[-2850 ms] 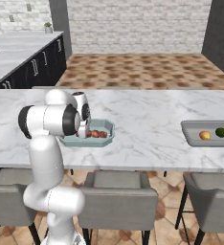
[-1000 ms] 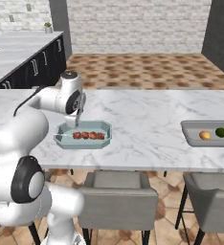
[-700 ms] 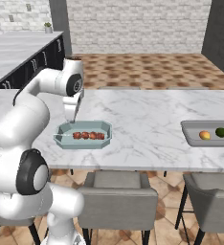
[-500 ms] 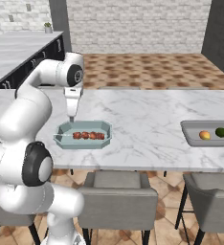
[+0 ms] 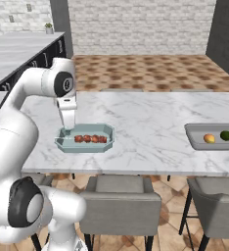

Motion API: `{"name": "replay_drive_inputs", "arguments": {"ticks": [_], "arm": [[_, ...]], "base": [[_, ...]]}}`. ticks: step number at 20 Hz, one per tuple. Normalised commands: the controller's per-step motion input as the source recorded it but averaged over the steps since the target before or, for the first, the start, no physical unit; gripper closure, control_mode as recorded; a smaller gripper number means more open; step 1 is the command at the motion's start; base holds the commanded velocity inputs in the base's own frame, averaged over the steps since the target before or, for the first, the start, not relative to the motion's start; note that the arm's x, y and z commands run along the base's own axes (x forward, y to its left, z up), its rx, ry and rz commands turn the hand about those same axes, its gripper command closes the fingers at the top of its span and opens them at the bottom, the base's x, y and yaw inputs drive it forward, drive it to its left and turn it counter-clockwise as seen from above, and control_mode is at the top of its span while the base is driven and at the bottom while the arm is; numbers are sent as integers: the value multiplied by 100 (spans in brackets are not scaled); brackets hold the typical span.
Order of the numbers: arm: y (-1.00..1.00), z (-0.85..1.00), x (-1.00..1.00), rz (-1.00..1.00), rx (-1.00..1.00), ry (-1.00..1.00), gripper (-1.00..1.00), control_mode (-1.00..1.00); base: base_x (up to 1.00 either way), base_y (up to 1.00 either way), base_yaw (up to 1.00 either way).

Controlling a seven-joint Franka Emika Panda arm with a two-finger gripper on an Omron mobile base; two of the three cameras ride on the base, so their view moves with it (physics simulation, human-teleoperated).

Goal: Place the cold items (mango and lime) from the fridge in one tupperware on the dining counter. Place the warm items (hot dog and kebab skewer) in the stove area in another tupperware.

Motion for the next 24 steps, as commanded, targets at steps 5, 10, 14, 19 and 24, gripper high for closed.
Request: {"name": "replay_drive_inputs", "arguments": {"ticks": [5, 10, 14, 19, 24], "arm": [[0, 0, -67, 21, 0, -12, -100, -100], [0, 0, -49, 23, 0, -3, -100, -100], [0, -3, -35, 5, 0, 0, -100, -100], [0, -7, -21, 0, 0, 0, -100, -100], [1, -5, -9, 0, 0, 4, -100, -100]], "base": [[0, 0, 0], [0, 0, 0], [0, 0, 0], [0, 0, 0], [0, 0, 0]]}}
